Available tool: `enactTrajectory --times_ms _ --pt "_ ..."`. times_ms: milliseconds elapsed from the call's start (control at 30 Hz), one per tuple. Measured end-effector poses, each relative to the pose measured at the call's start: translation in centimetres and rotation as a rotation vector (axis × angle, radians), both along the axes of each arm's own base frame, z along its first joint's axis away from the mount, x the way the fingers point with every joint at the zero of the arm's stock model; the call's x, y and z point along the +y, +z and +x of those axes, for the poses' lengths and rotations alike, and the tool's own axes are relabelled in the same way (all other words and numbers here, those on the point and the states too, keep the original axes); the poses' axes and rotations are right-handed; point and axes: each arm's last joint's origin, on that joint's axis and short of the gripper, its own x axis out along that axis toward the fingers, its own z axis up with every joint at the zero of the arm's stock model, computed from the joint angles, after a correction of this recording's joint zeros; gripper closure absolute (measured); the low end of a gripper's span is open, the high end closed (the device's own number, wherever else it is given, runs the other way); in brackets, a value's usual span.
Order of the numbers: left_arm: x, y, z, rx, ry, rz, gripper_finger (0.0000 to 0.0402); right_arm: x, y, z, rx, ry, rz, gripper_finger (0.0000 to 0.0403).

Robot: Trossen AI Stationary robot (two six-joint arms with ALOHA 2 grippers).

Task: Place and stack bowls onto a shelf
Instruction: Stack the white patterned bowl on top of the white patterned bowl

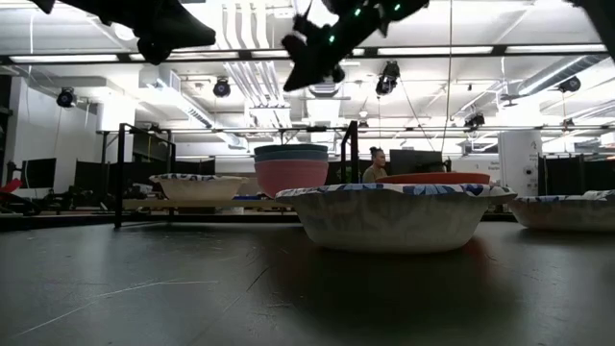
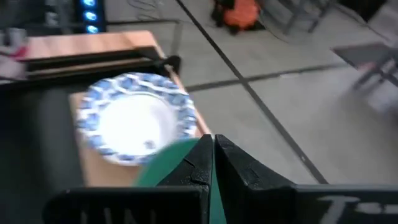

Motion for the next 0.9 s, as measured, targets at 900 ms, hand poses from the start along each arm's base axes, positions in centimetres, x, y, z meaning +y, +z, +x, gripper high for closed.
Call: enactTrajectory --times_ms 900 --pt "-3.8 -5.0 11.5 0.164 -0.163 -0.211 0.0348 19.3 -9.3 -17.2 -0.169 0.456 0.174 0.0394"
